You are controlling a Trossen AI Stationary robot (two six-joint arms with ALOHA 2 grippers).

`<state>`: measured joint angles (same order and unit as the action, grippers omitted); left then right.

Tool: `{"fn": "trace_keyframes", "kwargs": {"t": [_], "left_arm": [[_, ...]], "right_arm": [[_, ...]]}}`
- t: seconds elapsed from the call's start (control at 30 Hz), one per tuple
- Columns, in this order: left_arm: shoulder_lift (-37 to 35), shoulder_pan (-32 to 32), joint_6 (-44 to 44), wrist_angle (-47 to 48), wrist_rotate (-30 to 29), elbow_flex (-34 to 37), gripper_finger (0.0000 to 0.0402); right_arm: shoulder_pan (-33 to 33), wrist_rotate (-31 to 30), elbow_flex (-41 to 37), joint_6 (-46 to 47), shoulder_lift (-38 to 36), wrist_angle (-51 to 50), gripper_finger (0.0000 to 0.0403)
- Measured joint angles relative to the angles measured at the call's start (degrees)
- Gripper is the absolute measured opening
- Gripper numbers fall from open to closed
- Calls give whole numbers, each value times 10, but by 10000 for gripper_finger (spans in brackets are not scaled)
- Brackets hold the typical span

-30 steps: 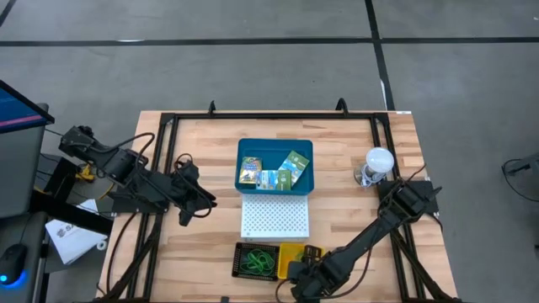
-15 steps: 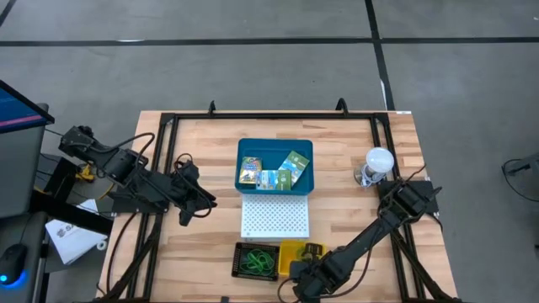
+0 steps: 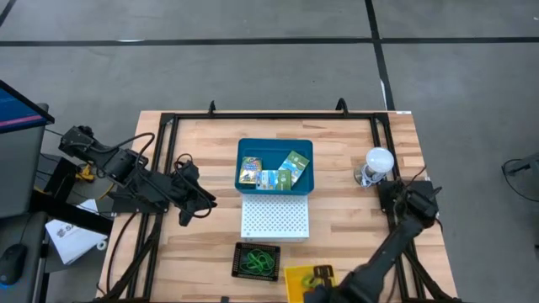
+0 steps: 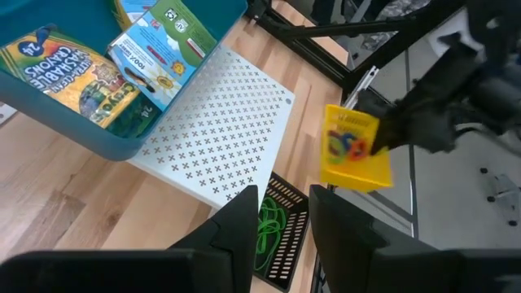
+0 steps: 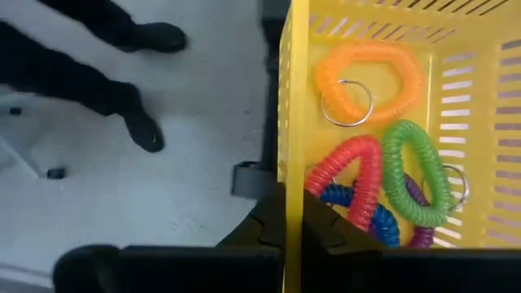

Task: Pick & Place Office Desk Supplies
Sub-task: Put the yellow bin on the shelf

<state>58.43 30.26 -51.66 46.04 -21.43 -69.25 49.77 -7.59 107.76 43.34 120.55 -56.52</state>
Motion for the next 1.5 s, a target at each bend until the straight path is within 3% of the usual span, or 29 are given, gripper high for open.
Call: {"fn": "trace_keyframes", "kwargs": {"t": [0.4, 0.6, 0.83, 1.13, 1.5], "left_arm": [[0, 0, 0, 0, 0, 0, 106], [0, 0, -12, -3, -10, 0, 106], [7, 0, -40, -4, -31, 0, 106], [38, 0, -71, -34, -63, 0, 106], [97, 0, -90, -78, -91, 0, 106]], "right_arm": [[-4, 7, 147, -370, -1, -165, 1], [-45, 23, 177, -594, -1, -227, 0], [-89, 68, 180, -775, -14, -280, 0], [-159, 87, 176, -931, -60, -307, 0], [-212, 89, 167, -1008, -84, -320, 0]]}}
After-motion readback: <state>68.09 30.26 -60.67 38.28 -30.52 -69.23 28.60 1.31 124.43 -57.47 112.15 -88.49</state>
